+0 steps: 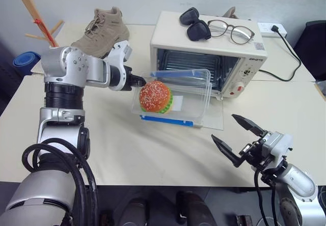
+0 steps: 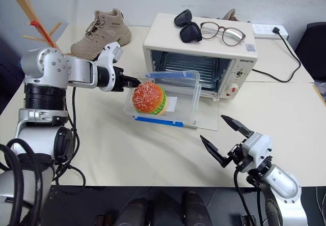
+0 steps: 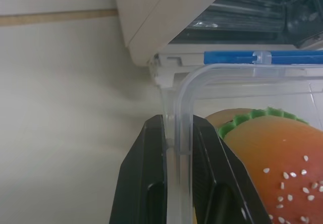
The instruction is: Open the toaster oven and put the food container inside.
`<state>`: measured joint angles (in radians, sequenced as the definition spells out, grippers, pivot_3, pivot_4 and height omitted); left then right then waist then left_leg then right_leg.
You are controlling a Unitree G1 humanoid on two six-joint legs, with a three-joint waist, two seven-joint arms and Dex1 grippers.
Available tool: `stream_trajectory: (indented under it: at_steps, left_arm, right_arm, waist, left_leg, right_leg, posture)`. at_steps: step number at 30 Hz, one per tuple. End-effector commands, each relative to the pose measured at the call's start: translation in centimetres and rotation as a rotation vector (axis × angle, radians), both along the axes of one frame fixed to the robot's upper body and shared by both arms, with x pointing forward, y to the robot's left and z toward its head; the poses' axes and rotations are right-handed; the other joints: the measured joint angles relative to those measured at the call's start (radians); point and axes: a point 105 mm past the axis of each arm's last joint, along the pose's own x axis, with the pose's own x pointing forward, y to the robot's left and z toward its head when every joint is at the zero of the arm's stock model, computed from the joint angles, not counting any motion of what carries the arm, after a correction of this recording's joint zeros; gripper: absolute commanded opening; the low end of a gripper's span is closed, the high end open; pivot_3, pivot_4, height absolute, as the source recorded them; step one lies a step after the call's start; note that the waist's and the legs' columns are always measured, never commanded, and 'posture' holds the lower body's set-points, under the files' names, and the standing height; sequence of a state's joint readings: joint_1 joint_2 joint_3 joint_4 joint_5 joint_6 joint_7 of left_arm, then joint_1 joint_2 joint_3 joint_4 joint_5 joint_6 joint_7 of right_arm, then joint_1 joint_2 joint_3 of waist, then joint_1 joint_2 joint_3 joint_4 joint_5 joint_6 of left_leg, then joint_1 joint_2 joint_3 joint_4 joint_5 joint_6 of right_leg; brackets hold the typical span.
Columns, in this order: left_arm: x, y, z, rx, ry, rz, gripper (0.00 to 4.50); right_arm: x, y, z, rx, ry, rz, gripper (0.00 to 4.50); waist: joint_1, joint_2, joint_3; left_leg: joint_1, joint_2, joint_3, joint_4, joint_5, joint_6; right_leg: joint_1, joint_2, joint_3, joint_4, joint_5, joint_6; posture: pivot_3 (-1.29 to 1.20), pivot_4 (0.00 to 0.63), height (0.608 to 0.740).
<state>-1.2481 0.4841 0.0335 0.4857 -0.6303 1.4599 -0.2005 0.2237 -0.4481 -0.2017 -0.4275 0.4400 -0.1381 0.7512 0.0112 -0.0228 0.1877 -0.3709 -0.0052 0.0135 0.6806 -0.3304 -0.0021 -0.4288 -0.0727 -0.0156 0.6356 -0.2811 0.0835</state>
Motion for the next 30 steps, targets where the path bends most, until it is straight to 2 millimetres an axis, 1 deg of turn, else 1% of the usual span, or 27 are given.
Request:
stream_trajectory:
  at_steps: [1, 4, 6, 8, 9, 12, 13, 14, 16, 17, 19, 20, 21, 22, 24, 25, 26, 27, 28, 29, 30]
  left_arm:
    - [1.1, -0.8, 1.2, -0.015, -0.067, -0.019, 0.27]
    - [1.5, -1.5, 1.3, -0.026, -0.073, -0.038, 0.27]
    - [1.7, -1.9, 1.4, -0.042, -0.075, -0.045, 1.01]
    - [1.7, -2.3, 1.8, -0.080, -0.084, -0.054, 1.52]
    - [1.9, -2.4, 2.1, -0.095, -0.104, -0.051, 1.85]
    - [2.2, -2.2, 3.4, -0.189, -0.135, -0.025, 2.71]
    - [2.2, -1.7, 4.0, -0.226, -0.156, -0.019, 3.01]
    - [2.2, -1.4, 4.4, -0.249, -0.172, -0.016, 3.01]
    - [1.6, 0.5, 5.6, -0.301, -0.234, -0.038, 3.01]
    - [1.3, 1.0, 5.9, -0.311, -0.248, -0.048, 3.01]
    - [0.4, 2.7, 6.4, -0.299, -0.341, -0.103, 3.01]
    - [0.0, 3.8, 6.2, -0.253, -0.405, -0.138, 2.84]
    - [-0.6, 4.8, 5.9, -0.216, -0.462, -0.179, 2.63]
    - [-1.4, 5.5, 5.2, -0.172, -0.493, -0.245, 2.39]
    - [-3.9, 6.3, 3.2, -0.068, -0.593, -0.468, 1.76]
    - [-4.9, 6.6, 1.6, -0.004, -0.599, -0.557, 1.45]
    - [-5.8, 6.9, 0.1, 0.020, -0.603, -0.630, 1.15]
    - [-6.5, 7.0, -1.7, 0.034, -0.584, -0.681, 0.80]
    - [-7.7, 6.6, -3.5, 0.048, -0.575, -0.763, 0.54]
    - [-8.7, 5.7, -4.3, 0.030, -0.582, -0.829, 0.16]
    - [-9.1, 4.8, -5.1, 0.027, -0.586, -0.856, 0.00]
  right_arm:
    - [-0.7, 0.1, -0.2, 0.010, -0.026, -0.010, 4.50]
    - [-0.8, 0.0, -0.4, 0.013, -0.028, -0.015, 4.50]
    - [-0.8, 0.0, -0.6, 0.015, -0.027, -0.018, 4.50]
    - [-0.9, -0.1, -0.8, 0.019, -0.025, -0.021, 4.50]
    - [-0.9, -0.2, -0.8, 0.020, -0.024, -0.023, 4.50]
    - [-0.9, -0.3, -0.9, 0.021, -0.025, -0.025, 4.50]
    - [-0.9, -0.2, -0.9, 0.019, -0.024, -0.023, 4.50]
    - [-0.9, -0.2, -0.9, 0.018, -0.024, -0.022, 4.50]
    - [-1.3, -0.3, -0.4, 0.014, 0.001, 0.020, 4.50]
    - [-1.5, -0.3, -0.2, 0.014, 0.010, 0.036, 4.50]
    - [-1.9, -0.3, 0.0, 0.005, 0.055, 0.078, 4.50]
    - [-2.3, -0.2, -0.2, -0.012, 0.108, 0.110, 4.11]
    - [-2.8, -0.1, -0.6, -0.041, 0.162, 0.146, 3.91]
    - [-3.3, 0.2, -1.0, -0.080, 0.215, 0.185, 3.57]
    - [-4.3, 1.3, -1.8, -0.132, 0.311, 0.265, 2.87]
    - [-4.6, 2.1, -2.0, -0.146, 0.342, 0.307, 2.55]
    - [-4.8, 3.0, -2.2, -0.157, 0.363, 0.341, 2.21]
    - [-4.6, 4.1, -2.4, -0.162, 0.367, 0.366, 1.84]
    - [-4.2, 5.1, -2.4, -0.161, 0.367, 0.380, 1.56]
    - [-3.6, 6.0, -2.4, -0.153, 0.361, 0.376, 1.14]
    - [-3.2, 6.5, -2.4, -0.144, 0.363, 0.375, 0.82]
  waist:
    - [0.001, 0.000, 0.000]
    - [0.001, 0.000, 0.000]
    - [0.004, 0.000, 0.000]
    - [0.005, 0.000, 0.000]
    - [0.005, 0.000, 0.000]
    - [0.006, 0.000, 0.000]
    - [0.005, 0.000, 0.000]
    - [0.003, 0.000, 0.000]
    - [-0.005, 0.000, 0.000]
    - [-0.011, 0.000, 0.000]
    - [-0.016, 0.000, 0.000]
    - [-0.018, 0.001, 0.000]
    - [-0.018, 0.002, 0.000]
    - [-0.019, 0.002, 0.000]
    - [-0.014, 0.002, 0.000]
    - [-0.012, 0.002, 0.000]
    - [-0.012, 0.002, -0.001]
    - [-0.009, 0.002, -0.001]
    - [-0.008, 0.001, -0.001]
    - [-0.006, 0.001, -0.001]
    - [0.000, 0.001, -0.001]
  left_leg:
    - [0.000, 0.000, 0.000, 0.000, 0.000, 0.000]
    - [0.000, 0.000, 0.001, 0.000, 0.000, 0.000]
    - [0.000, 0.000, 0.001, 0.000, 0.000, 0.000]
    - [0.000, 0.000, 0.001, 0.000, 0.000, 0.000]
    - [0.000, 0.000, 0.001, 0.000, 0.000, 0.000]
    - [0.000, 0.000, 0.001, 0.000, 0.000, 0.000]
    - [0.000, 0.000, 0.001, 0.000, 0.000, 0.000]
    - [0.000, 0.000, 0.001, 0.000, 0.000, 0.000]
    - [0.000, 0.001, 0.001, 0.000, 0.000, 0.000]
    - [0.000, 0.001, 0.001, 0.000, 0.000, 0.000]
    - [0.001, 0.002, 0.001, -0.001, 0.000, -0.001]
    - [0.001, 0.002, 0.002, -0.001, 0.000, -0.002]
    - [0.001, 0.002, 0.002, -0.002, 0.000, -0.002]
    - [0.003, 0.003, 0.003, -0.002, -0.001, -0.002]
    - [0.003, 0.003, 0.003, -0.002, -0.001, -0.002]
    - [0.003, 0.003, 0.003, -0.002, -0.001, -0.003]
    - [0.003, 0.004, 0.003, -0.001, -0.001, -0.003]
    - [0.003, 0.004, 0.003, -0.001, -0.001, -0.002]
    - [0.003, 0.004, 0.003, 0.000, -0.001, -0.002]
    - [0.003, 0.004, 0.002, 0.001, -0.001, -0.001]
    - [0.003, 0.003, 0.001, 0.001, -0.001, 0.000]
  right_leg:
    - [0.000, 0.002, 0.000, 0.000, 0.000, 0.000]
    - [0.000, 0.003, 0.000, 0.000, 0.000, 0.000]
    - [0.000, 0.003, 0.000, 0.000, 0.000, 0.000]
    - [0.000, 0.003, 0.001, 0.000, 0.000, 0.000]
    - [0.000, 0.003, 0.001, 0.000, 0.000, 0.000]
    - [0.000, 0.003, 0.001, 0.000, 0.000, 0.000]
    - [0.000, 0.002, 0.001, 0.000, 0.000, 0.000]
    - [0.000, 0.001, 0.001, 0.000, 0.000, 0.000]
    - [0.000, -0.001, 0.001, 0.000, 0.000, 0.000]
    - [-0.001, -0.001, 0.001, 0.000, 0.000, 0.000]
    - [-0.001, -0.001, 0.001, 0.001, 0.000, 0.000]
    - [-0.001, 0.000, 0.002, 0.001, 0.000, 0.000]
    - [-0.001, 0.000, 0.002, 0.001, 0.000, 0.000]
    - [-0.001, 0.000, 0.003, 0.001, 0.000, 0.000]
    - [-0.001, 0.000, 0.004, 0.000, 0.000, -0.001]
    - [0.000, 0.000, 0.003, 0.000, -0.001, -0.001]
    - [0.000, 0.000, 0.003, -0.001, -0.001, -0.002]
    - [0.000, 0.000, 0.003, -0.005, -0.001, -0.002]
    - [0.001, -0.001, 0.003, -0.005, -0.001, -0.002]
    - [0.001, -0.001, 0.002, -0.006, -0.001, -0.002]
    - [0.002, -0.003, 0.002, -0.006, -0.001, -0.002]
  posture:
    - [0.00, 0.150, 0.740]
    - [0.00, 0.150, 0.740]
    - [0.00, 0.150, 0.740]
    - [0.00, 0.150, 0.740]
    - [0.00, 0.150, 0.740]
    - [0.00, 0.150, 0.740]
    - [0.00, 0.150, 0.740]
    - [0.00, 0.150, 0.740]
    - [0.00, 0.150, 0.740]
    - [0.00, 0.150, 0.740]
    - [0.00, 0.150, 0.740]
    - [0.00, 0.150, 0.740]
    - [0.00, 0.150, 0.740]
    - [0.00, 0.150, 0.740]
    - [0.00, 0.150, 0.740]
    - [0.00, 0.150, 0.740]
    - [0.00, 0.150, 0.740]
    - [0.00, 0.150, 0.740]
    - [0.00, 0.150, 0.740]
    - [0.00, 0.150, 0.740]
    - [0.00, 0.150, 0.740]
